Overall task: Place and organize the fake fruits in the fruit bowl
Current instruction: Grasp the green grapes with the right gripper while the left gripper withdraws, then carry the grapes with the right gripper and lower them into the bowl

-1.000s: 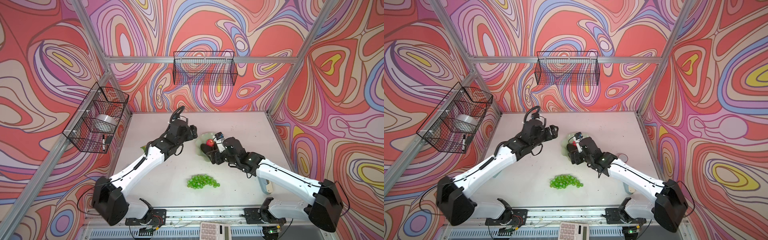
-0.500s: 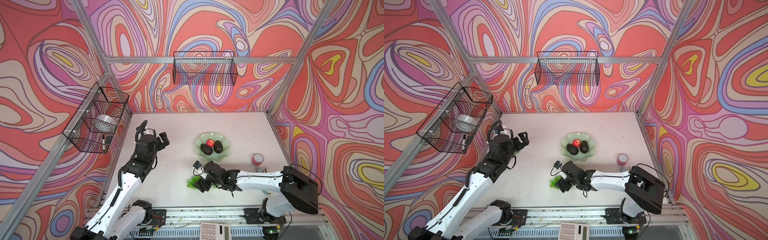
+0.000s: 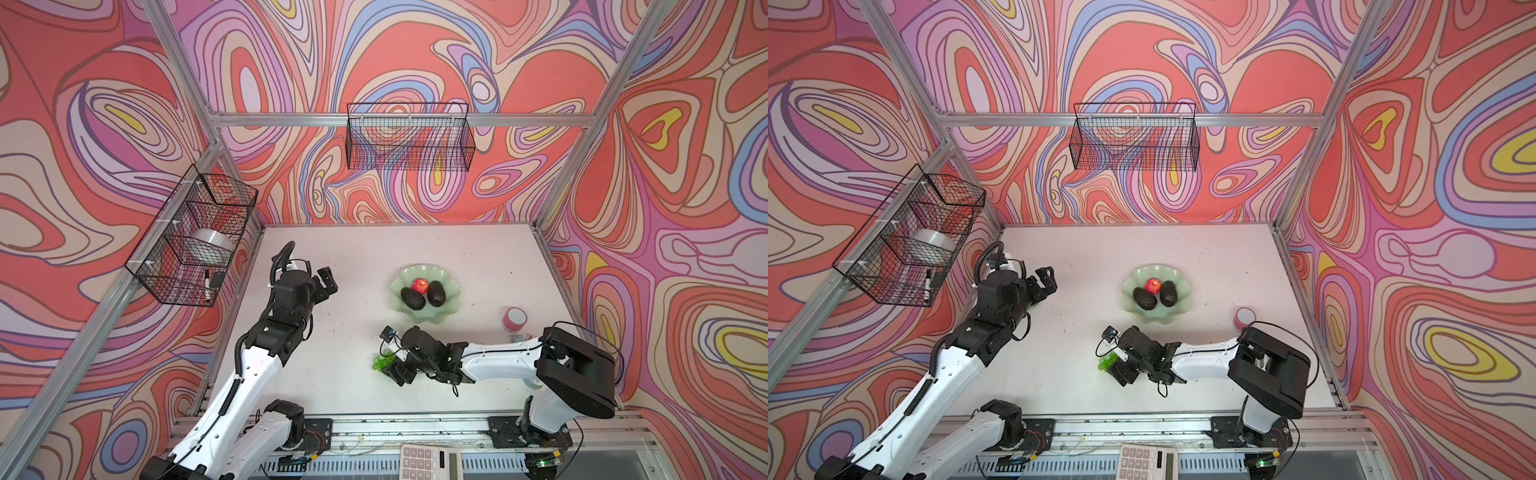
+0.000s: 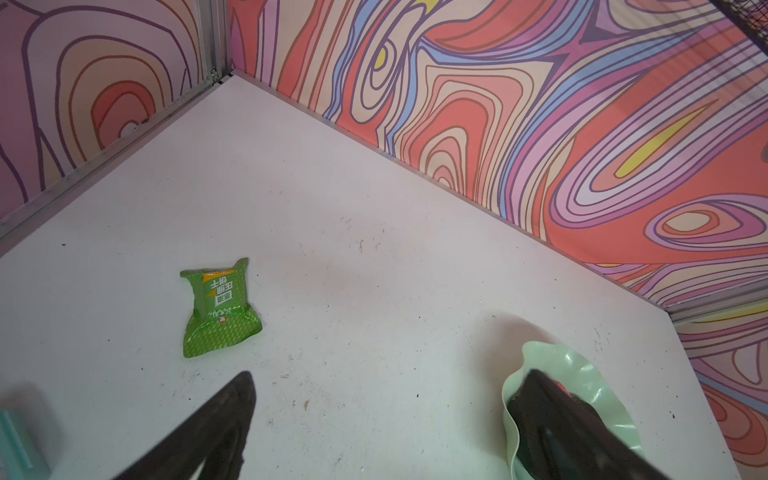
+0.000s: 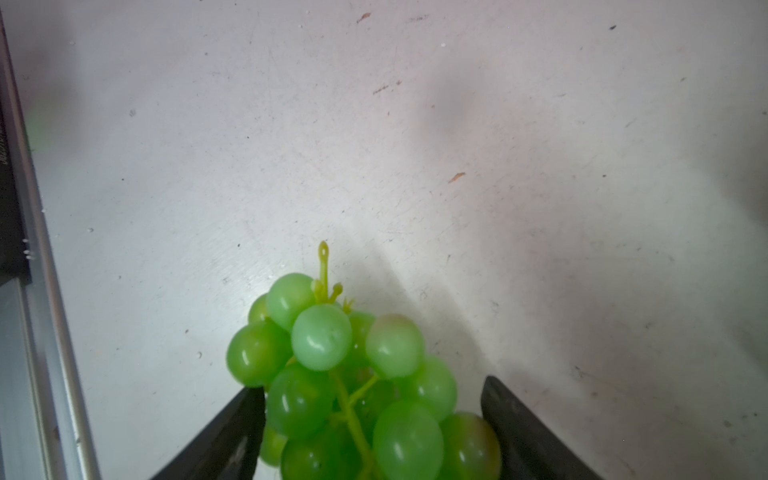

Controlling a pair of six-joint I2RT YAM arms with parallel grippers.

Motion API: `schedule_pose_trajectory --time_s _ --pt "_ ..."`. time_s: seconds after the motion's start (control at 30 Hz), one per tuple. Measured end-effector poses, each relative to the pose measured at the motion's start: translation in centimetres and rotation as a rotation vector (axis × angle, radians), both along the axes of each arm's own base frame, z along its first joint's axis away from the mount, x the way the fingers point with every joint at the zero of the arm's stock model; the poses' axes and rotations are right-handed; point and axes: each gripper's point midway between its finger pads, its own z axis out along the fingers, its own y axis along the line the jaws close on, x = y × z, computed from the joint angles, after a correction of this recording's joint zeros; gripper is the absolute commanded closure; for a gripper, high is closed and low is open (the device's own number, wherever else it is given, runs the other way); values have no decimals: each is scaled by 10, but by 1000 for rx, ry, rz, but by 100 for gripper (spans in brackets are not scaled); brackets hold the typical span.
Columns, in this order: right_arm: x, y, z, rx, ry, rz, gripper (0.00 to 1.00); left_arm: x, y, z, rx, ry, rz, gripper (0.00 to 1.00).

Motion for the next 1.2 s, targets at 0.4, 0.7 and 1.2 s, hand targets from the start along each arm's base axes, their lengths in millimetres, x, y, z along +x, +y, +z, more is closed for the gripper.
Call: schedule_pose_trajectory --time_s 0.4,0.7,1.2 --pt "8 6 0 -13 -36 -16 49 0 0 0 -1 2 -1 0" --pt "14 4 3 -7 -50 -57 65 0 1 0 -1 2 2 0" --pt "28 4 51 79 -75 -142 73 1 2 -1 1 7 4 0"
